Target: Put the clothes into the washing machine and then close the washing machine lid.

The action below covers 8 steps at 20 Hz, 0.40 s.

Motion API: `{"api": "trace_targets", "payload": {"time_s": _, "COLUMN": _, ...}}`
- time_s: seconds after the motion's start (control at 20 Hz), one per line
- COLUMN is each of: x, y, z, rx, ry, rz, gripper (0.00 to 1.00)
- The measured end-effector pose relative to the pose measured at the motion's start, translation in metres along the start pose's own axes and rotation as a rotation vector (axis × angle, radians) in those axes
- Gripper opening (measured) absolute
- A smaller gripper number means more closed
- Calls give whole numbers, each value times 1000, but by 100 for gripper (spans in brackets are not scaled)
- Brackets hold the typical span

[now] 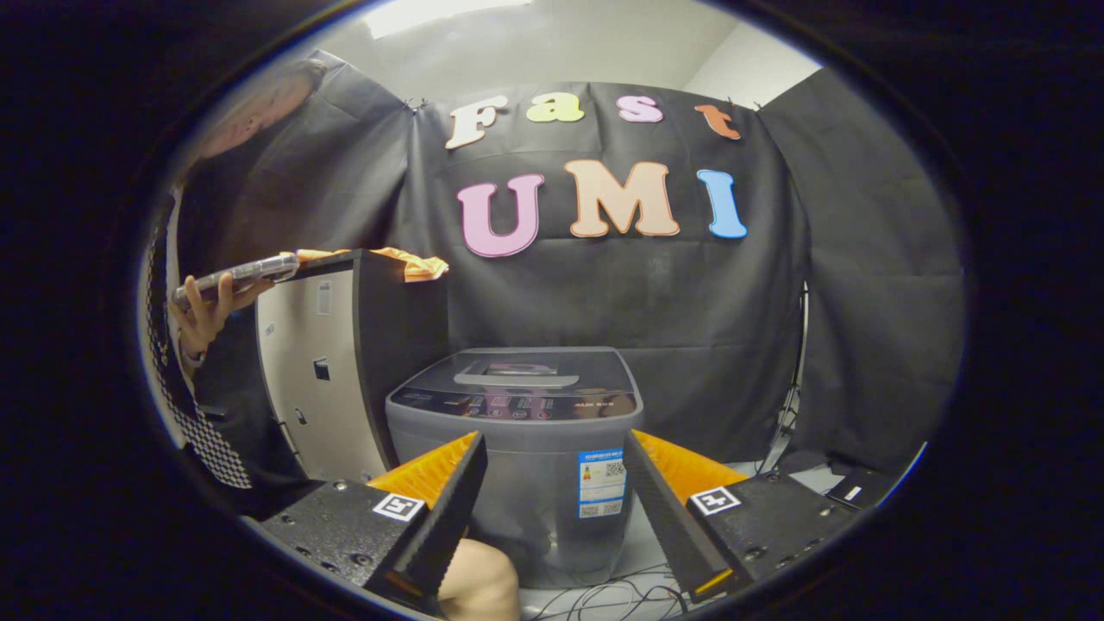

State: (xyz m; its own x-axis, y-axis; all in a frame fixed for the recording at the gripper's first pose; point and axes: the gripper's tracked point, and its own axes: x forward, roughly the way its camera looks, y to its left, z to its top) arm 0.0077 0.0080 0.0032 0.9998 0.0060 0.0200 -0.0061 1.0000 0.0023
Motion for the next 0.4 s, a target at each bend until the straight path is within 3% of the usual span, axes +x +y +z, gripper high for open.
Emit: {"api": "trace_targets", "payload": {"time_s": 0.4, "x": 0, "y": -1, "z": 0, "rx": 0, "ry": 0, "rz": 0, "gripper": 96}}
